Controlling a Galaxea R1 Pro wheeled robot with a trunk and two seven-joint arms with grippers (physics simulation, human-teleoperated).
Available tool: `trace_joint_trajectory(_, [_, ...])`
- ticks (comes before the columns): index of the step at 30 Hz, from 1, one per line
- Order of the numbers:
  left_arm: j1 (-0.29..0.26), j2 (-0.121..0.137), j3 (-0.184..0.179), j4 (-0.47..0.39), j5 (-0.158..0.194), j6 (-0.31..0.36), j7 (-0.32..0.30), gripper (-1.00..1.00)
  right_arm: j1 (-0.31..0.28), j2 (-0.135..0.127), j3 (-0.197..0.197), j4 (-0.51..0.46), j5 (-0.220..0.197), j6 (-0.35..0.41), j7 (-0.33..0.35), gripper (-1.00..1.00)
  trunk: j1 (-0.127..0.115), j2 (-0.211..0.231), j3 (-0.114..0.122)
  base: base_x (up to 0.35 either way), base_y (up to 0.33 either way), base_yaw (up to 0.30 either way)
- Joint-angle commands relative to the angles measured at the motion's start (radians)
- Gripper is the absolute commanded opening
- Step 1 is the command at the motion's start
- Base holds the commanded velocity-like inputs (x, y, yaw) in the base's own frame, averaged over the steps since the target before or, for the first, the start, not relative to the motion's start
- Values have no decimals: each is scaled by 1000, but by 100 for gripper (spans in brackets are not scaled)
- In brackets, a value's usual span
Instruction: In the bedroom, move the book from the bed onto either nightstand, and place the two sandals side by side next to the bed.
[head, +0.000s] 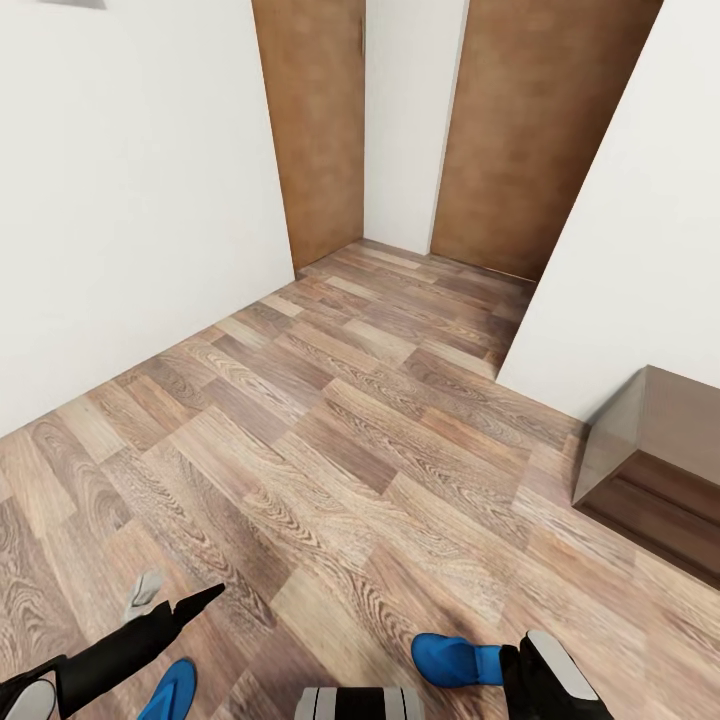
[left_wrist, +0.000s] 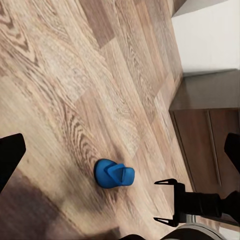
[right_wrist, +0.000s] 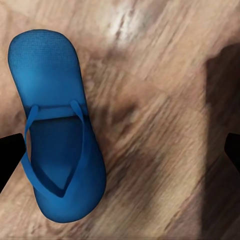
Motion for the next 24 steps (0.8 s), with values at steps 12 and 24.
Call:
trace_joint_trajectory(12, [0, -1, 1, 0, 4, 6, 0, 100, 0, 0, -1, -4, -8, -7, -1, 100, 0, 0, -1, 0, 0, 0])
trace_joint_trajectory(24, [0, -2, -2, 0, 4, 6, -1, 100, 0, 2, 3, -121, -8, -7, 0, 100, 0, 0, -1, 0, 0, 0])
